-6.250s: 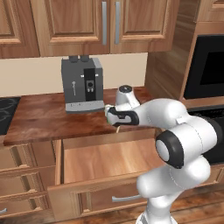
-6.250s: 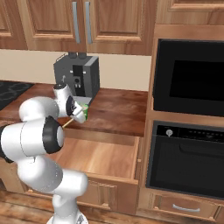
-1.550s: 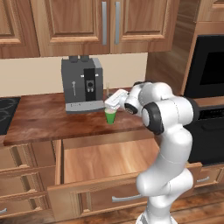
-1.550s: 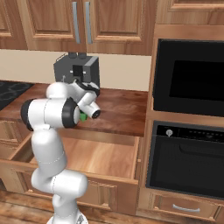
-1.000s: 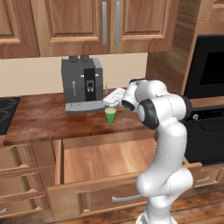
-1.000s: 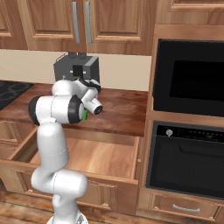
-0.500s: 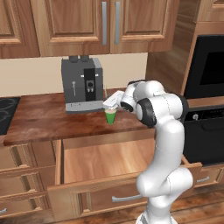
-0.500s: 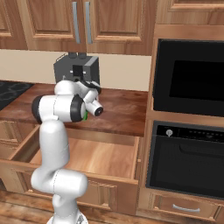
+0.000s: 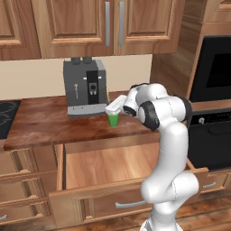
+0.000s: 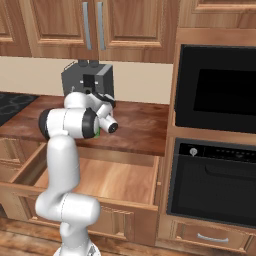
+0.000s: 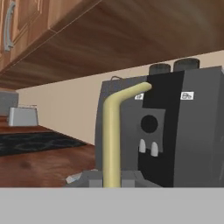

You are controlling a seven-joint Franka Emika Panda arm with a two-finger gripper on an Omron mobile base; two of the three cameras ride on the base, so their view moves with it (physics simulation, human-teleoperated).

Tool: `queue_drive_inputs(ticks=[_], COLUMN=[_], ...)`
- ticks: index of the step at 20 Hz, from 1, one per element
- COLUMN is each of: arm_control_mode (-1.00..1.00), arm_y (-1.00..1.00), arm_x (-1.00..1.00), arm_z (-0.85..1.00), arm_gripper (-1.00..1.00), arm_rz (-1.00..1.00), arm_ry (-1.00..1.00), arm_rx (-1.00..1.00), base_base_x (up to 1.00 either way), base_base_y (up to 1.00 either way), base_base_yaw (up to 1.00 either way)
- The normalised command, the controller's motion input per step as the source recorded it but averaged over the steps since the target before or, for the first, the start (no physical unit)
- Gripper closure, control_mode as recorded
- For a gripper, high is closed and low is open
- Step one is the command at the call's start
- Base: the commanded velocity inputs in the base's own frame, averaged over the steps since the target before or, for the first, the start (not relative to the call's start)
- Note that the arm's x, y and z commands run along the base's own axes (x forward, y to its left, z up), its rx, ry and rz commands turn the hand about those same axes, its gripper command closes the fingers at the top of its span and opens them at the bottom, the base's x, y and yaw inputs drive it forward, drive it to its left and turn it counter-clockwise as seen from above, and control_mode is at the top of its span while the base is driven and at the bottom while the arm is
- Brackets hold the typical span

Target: Pick up the straw from the left drawer and put it inside the smoothie cup.

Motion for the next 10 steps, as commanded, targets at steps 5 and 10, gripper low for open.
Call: queue_drive_inputs(ticks=[5,10], arm_control_mode=[-1.00,-1.00], arm_y=[0.00,-0.04], arm_x=[0.10,-0.03], arm_z=[-0.06,0.00], arm_gripper=[1.00,1.00], arm_rz=[0.00,-0.01], arm_ry=[0.03,0.04], arm_rx=[0.00,0.00], base_base_x=[0.00,0.00], base_base_y=[0.00,0.00], base_base_yaw=[0.00,0.00])
